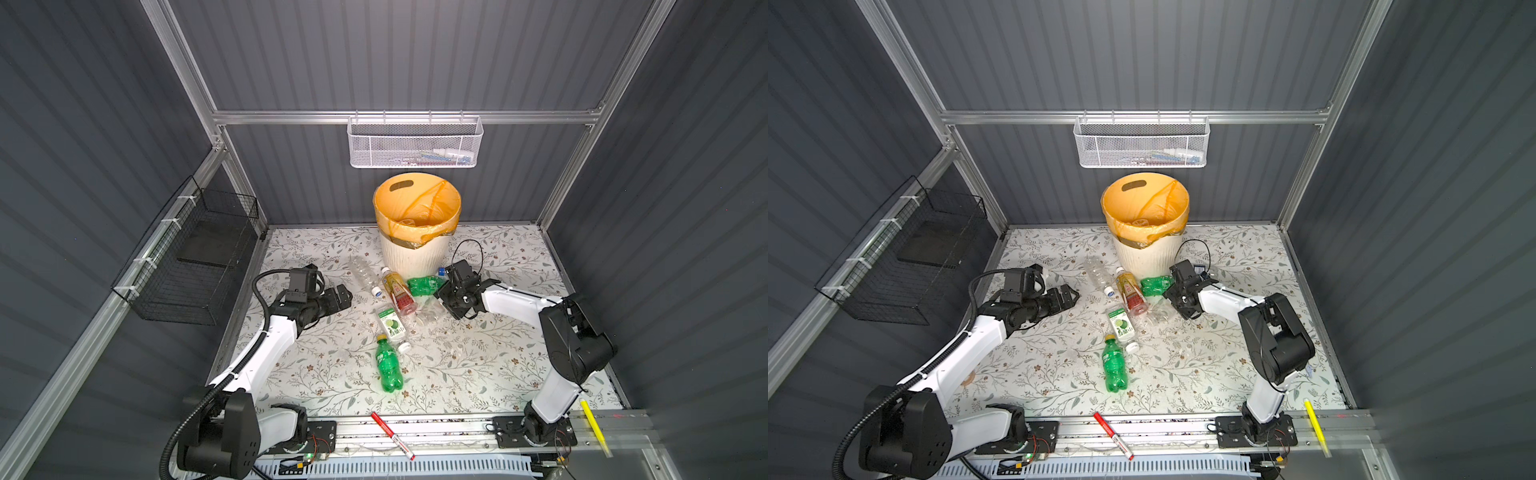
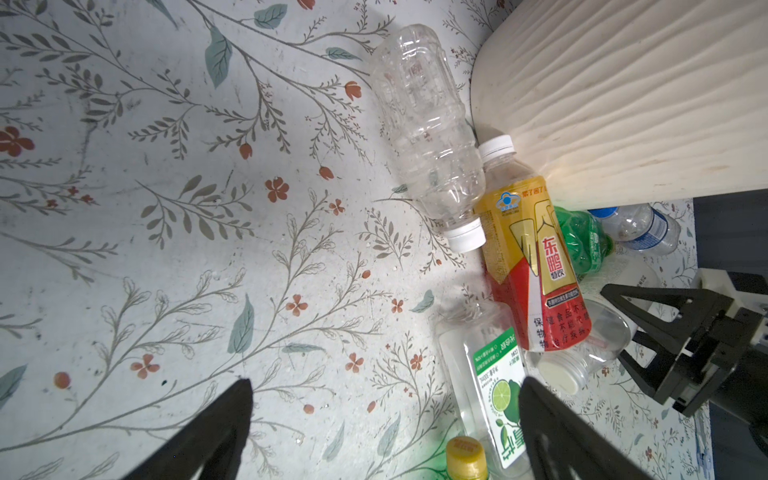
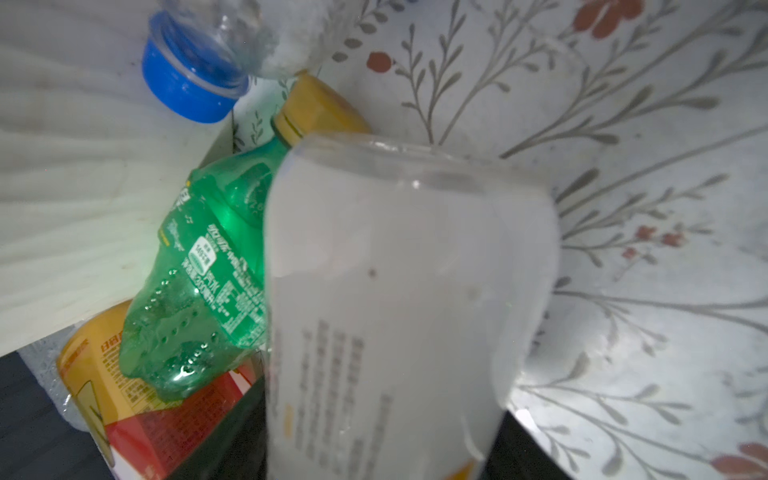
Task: Throw the plastic bottles in the bin
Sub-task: 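Grasp the white yellow-chevron bottle with the right gripper and lift, then carry the white bottle over the bin and open the right gripper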
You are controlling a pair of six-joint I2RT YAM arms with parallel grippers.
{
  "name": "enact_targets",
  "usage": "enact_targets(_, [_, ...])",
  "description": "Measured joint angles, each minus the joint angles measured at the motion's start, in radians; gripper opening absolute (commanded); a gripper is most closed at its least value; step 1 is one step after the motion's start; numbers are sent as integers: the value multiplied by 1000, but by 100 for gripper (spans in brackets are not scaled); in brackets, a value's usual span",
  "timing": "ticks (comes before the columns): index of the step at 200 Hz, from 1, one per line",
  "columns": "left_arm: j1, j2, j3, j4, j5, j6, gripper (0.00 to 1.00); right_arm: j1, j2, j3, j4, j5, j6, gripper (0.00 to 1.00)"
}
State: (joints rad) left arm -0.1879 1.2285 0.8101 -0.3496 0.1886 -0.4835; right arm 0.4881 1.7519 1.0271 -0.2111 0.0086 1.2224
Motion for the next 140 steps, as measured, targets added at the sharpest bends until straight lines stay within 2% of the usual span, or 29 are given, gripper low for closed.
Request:
enact_targets(60, [0, 2, -1, 11, 15, 0, 100, -8, -142, -155, 10, 7, 5, 56])
enact_targets(140, [0, 71, -1, 55, 51, -5, 99, -112, -611, -406, -181, 39, -27, 57])
